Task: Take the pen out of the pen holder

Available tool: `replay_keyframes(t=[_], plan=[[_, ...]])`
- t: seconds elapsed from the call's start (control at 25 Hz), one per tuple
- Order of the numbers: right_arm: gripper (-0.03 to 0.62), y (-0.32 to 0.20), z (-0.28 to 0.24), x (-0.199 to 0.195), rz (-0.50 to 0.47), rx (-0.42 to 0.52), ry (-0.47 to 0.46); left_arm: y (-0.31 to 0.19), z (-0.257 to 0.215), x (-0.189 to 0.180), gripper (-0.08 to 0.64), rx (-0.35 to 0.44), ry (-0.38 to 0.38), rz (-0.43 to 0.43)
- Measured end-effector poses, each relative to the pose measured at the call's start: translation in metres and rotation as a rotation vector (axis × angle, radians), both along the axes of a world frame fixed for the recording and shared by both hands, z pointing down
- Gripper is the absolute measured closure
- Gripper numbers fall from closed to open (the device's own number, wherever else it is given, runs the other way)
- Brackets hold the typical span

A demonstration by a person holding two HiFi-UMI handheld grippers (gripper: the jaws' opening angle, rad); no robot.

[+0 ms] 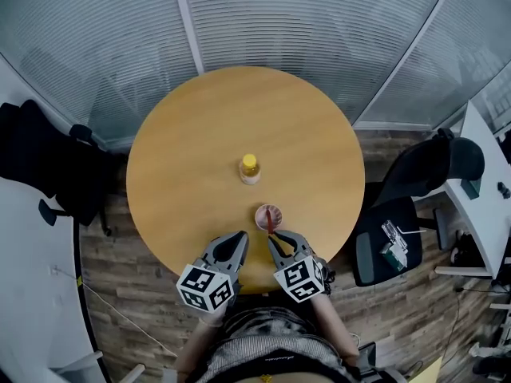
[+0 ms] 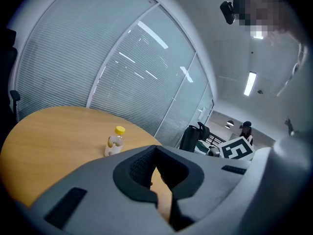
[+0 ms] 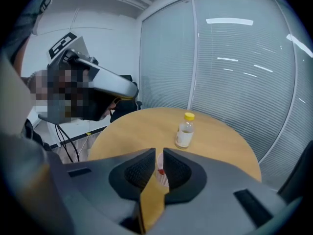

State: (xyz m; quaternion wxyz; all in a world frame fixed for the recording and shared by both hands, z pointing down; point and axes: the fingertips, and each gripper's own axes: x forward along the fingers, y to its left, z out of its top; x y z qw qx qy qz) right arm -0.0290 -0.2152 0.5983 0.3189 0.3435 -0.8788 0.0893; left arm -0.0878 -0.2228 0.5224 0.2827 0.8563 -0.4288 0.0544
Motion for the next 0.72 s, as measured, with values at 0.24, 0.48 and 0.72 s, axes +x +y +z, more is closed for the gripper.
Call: replay_keyframes(t=[0.24, 0.48, 0.72], plan=[[0.549, -0.007, 0.031, -0.002, -0.028, -0.038, 0.055, 0.001, 0.008, 0.0, 0.555, -0.033, 0.018, -0.013], [0.537, -0.009, 0.054, -0.004, -0.053, -0.053, 0.135, 0.005, 0.019, -0.004, 0.555, -0.059, 0.014, -0.026], [0.508, -0.012, 0.075, -0.005, -0.062, -0.061, 0.197, 0.004, 0.023, -0.009, 0.555, -0.064, 0.01, -0.034]])
